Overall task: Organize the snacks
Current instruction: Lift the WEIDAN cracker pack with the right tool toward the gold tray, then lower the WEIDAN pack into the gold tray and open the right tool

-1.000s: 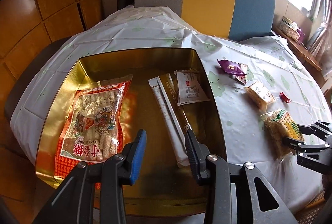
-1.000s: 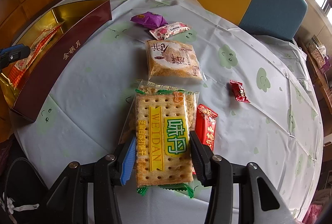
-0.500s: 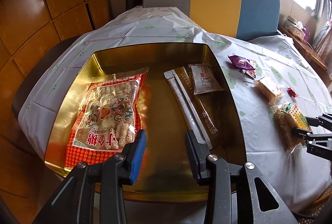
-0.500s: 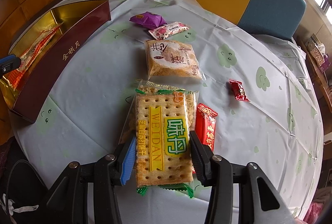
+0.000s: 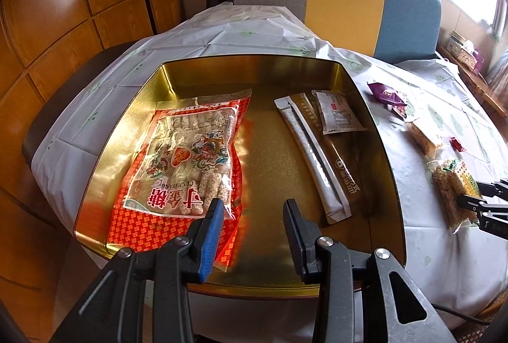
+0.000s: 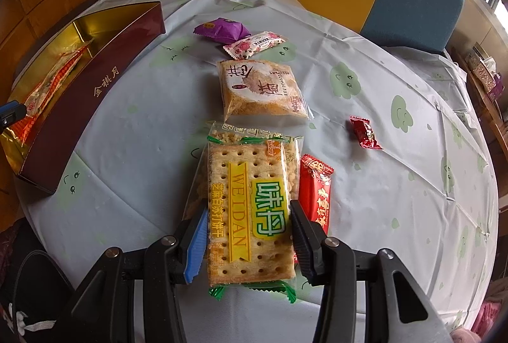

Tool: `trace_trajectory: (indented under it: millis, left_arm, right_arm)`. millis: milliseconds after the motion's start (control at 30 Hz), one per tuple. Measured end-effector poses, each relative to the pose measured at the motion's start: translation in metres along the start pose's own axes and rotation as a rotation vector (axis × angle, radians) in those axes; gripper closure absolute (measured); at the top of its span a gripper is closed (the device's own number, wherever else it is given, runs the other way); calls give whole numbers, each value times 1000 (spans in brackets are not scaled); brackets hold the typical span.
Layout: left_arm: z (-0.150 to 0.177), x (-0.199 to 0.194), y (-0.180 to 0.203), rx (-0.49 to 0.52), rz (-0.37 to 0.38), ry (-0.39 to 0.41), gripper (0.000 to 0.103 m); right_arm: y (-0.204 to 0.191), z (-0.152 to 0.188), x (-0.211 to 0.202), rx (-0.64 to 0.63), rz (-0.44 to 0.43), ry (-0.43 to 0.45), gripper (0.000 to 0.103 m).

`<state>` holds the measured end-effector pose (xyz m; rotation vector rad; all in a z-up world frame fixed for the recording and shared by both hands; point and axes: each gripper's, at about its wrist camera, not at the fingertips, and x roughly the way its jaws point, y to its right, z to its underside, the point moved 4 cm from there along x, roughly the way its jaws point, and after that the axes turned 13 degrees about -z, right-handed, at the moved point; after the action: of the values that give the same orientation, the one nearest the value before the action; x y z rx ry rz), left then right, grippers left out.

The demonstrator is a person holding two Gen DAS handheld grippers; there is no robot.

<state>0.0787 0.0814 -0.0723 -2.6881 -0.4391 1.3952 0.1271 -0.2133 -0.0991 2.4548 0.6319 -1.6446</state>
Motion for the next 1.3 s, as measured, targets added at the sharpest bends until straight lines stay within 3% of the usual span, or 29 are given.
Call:
trace_trajectory:
  millis: [433, 767, 933, 1133, 1300]
  left_arm:
    - [4, -2, -16, -10, -18, 39, 63]
    - [3, -4, -35, -74, -19, 45, 63]
    - [4, -2, -41, -91, -18, 34, 63]
    - [4, -2, -47, -114, -24, 38, 63]
    - [4, -1, -55, -137, -28, 34, 63]
  right_arm:
    - [-1, -3, 2, 76, 32, -25, 55]
    - [-11, -2, -8, 186, 22, 49, 55]
    - [-44, -19, -26, 182, -75, 135, 55]
    - [-103, -48, -36, 133, -255, 197, 55]
    - [-151, -75, -29, 88, -366, 208, 55]
